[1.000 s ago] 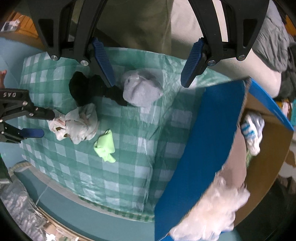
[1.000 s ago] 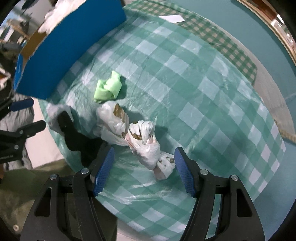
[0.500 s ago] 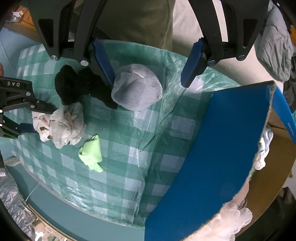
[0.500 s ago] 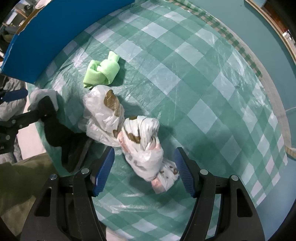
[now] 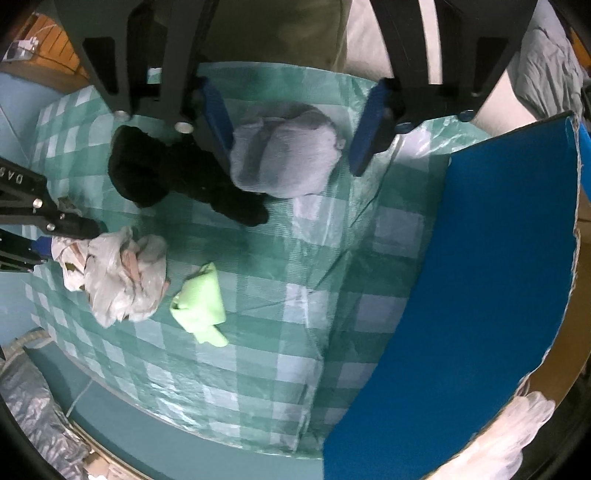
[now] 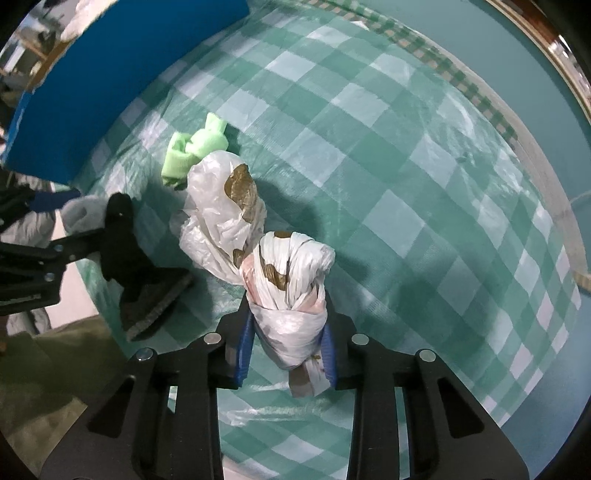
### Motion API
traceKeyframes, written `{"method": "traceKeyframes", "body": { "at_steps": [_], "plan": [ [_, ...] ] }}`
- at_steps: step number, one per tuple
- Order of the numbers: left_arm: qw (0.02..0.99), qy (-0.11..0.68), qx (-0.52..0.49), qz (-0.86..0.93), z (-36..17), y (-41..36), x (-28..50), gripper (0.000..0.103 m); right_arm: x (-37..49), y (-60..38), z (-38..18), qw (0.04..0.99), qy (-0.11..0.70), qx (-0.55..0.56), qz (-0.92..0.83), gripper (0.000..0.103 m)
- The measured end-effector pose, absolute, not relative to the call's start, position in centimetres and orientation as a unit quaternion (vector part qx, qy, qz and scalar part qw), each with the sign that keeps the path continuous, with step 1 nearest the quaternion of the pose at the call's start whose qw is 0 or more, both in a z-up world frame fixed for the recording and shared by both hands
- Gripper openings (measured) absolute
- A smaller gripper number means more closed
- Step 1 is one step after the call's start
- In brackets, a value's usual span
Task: Organize soft objects
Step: 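Grasp the white bag with brown print with the right tool while the left tool grasps the grey sock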
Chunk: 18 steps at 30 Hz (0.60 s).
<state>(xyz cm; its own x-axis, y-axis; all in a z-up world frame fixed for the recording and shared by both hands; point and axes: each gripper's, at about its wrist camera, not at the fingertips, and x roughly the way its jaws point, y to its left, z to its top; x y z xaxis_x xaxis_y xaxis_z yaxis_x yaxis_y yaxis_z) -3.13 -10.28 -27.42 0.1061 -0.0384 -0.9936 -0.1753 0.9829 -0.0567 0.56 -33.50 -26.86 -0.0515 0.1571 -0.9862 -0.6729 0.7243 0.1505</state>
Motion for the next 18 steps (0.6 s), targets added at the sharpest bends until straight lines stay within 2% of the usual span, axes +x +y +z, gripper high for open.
{"method": "traceKeyframes", "body": {
  "at_steps": [3, 5, 8, 18],
  "plan": [
    [0.743, 0.664, -0.076, 0.039, -27.2, -11.1, -2.5, 0.048, 0.6, -34.3, -26.3, 0.668, 0.654, -0.180, 0.307, 0.030],
    [0.744, 0.663, -0.076, 0.035, -27.2, -11.4, -2.4, 0.039, 0.6, -34.6, -25.9, 0.672, 0.654, -0.171, 0.302, 0.030],
    [0.744, 0.662, -0.078, 0.034, -27.0, -11.7, -2.0, 0.032, 0.8, -35.0, -25.3, 0.677, 0.655, -0.156, 0.297, 0.030],
    [0.759, 0.647, -0.063, 0.031, -24.6, -10.3, -2.1, 0.030, 0.5, -35.3, -22.6, 0.700, 0.645, -0.119, 0.283, 0.030]
  ]
}}
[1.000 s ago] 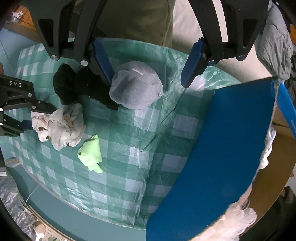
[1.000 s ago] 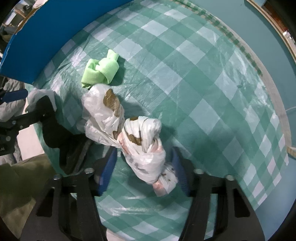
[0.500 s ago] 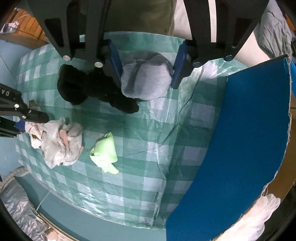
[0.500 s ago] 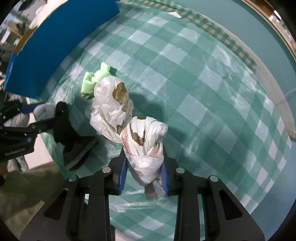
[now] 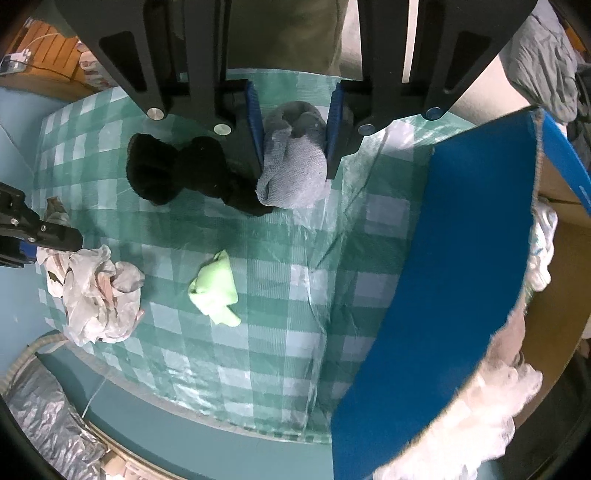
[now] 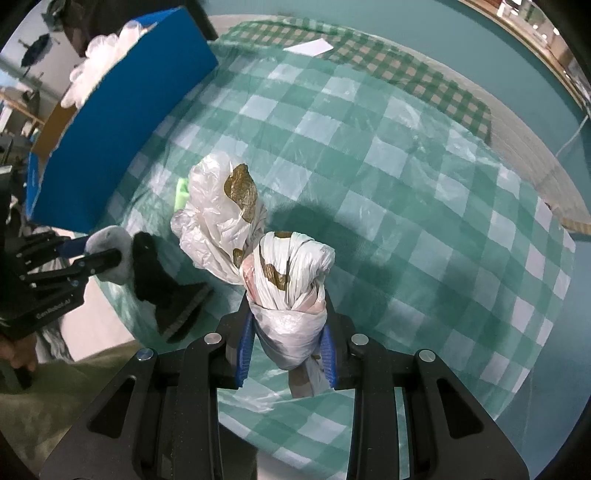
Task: Organize soft objects
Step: 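Grasp the white bag with brown print with the right tool while the left tool grasps the grey sock, then carry the brown-print bag with the right tool while the left tool carries the grey sock to the box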
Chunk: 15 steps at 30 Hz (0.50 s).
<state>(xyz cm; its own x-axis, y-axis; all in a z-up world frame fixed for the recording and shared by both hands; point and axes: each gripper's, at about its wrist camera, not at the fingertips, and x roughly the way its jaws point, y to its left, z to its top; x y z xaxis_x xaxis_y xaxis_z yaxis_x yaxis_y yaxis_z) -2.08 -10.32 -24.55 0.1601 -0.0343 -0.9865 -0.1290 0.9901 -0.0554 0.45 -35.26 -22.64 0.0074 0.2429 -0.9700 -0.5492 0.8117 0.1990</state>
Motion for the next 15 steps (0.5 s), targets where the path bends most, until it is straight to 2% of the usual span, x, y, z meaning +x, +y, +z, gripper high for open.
{"method": "traceKeyframes", "body": {
  "at_steps": [15],
  "plan": [
    [0.788, 0.615, -0.037, 0.013, -19.0, -8.8, -2.5, 0.030, 0.7, -34.1, -18.3, 0.727, 0.624, -0.093, 0.271, 0.029]
  ]
}}
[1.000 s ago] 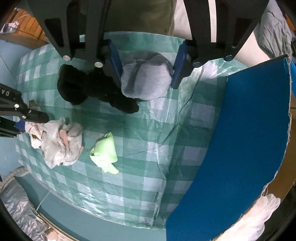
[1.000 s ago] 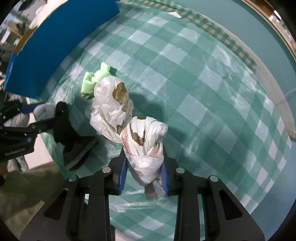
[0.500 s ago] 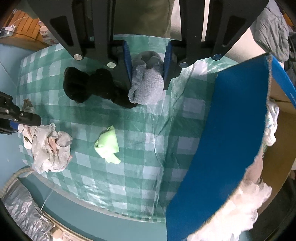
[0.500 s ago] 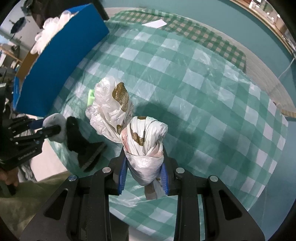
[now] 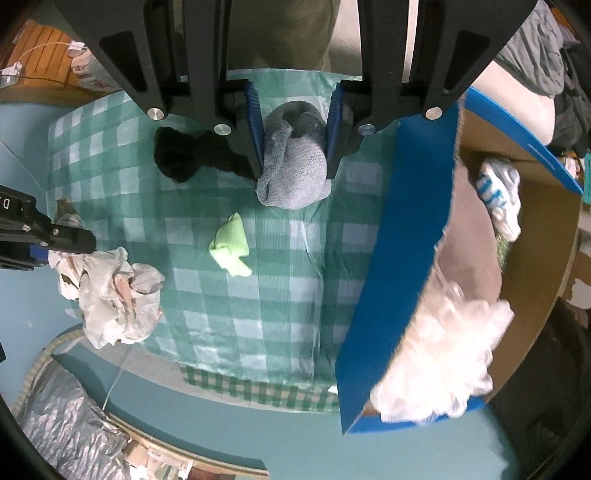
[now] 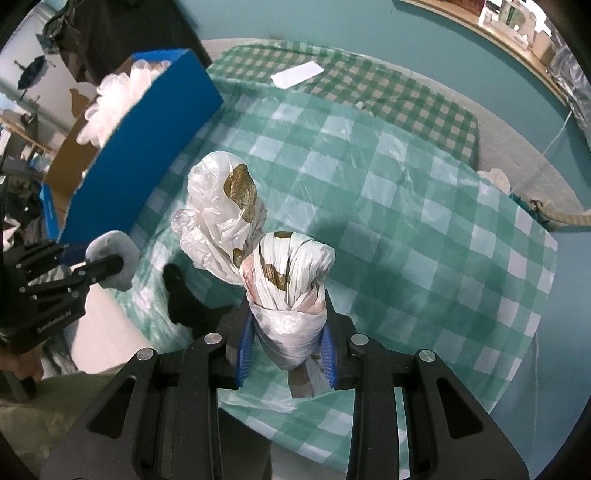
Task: Organize soft objects
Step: 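Carry the brown-print bag with the right tool while the left tool carries the grey sock to the box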
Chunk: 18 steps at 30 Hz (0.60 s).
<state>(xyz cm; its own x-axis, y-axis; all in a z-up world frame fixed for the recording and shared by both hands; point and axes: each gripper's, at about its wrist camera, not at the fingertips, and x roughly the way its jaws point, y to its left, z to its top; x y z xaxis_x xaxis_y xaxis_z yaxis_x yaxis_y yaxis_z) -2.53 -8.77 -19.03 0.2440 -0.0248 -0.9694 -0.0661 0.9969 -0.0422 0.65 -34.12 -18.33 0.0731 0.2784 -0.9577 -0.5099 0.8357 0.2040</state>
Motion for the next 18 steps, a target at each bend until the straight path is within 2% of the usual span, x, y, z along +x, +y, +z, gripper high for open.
{"method": "traceKeyframes", "body": {
  "at_steps": [18],
  "plan": [
    [0.812, 0.583, -0.025, 0.013, -14.7, -6.0, -1.5, 0.030, 1.7, -29.6, -13.4, 0.746, 0.594, -0.078, 0.290, 0.029]
  ]
}}
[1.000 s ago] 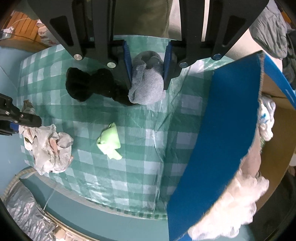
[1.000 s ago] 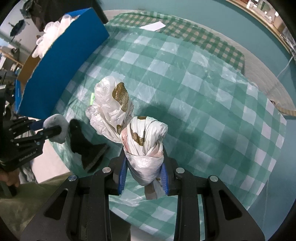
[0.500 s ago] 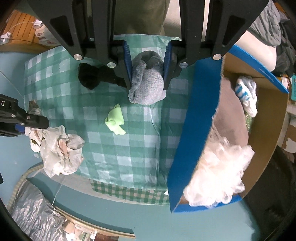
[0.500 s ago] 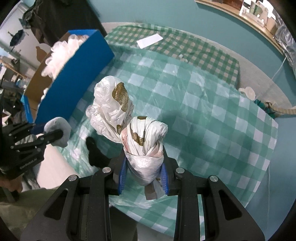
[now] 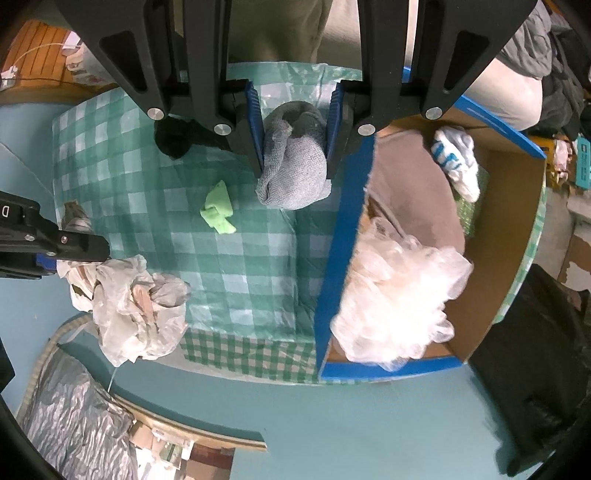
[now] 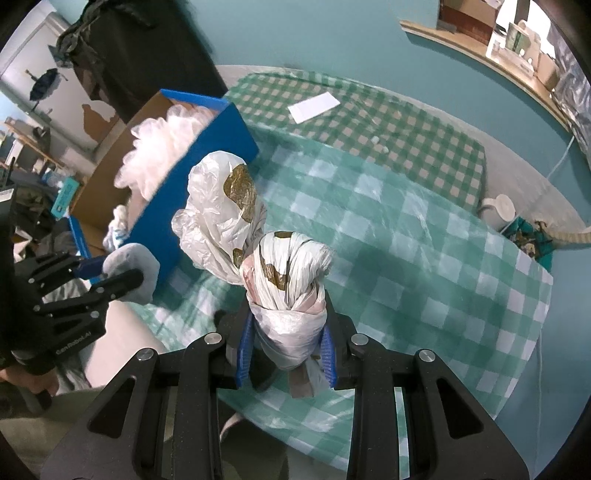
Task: Organize soft objects
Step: 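Carry the brown-print bag with the right tool while the left tool carries the grey sock to the box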
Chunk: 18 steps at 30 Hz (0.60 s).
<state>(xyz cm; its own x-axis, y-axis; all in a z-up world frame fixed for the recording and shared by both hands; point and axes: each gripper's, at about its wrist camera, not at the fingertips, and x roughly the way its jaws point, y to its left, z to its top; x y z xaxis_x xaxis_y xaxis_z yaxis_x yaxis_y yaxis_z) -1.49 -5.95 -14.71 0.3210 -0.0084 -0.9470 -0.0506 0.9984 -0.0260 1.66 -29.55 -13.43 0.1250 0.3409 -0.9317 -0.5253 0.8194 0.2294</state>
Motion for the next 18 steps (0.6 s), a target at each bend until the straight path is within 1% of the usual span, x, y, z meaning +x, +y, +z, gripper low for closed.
{"method": "traceKeyframes", "body": {
  "at_steps": [7, 18],
  "plan": [
    [0.820, 0.571, -0.035, 0.020, -13.1, -4.3, -1.3, 0.030, 2.1, -27.6, -12.2, 0.749, 0.587, -0.075, 0.299, 0.029],
    [0.827, 0.559, -0.051, 0.038, -11.9, -1.4, -1.2, 0.030, 2.7, -23.9, -10.9, 0.750, 0.575, -0.078, 0.317, 0.029]
  ]
}}
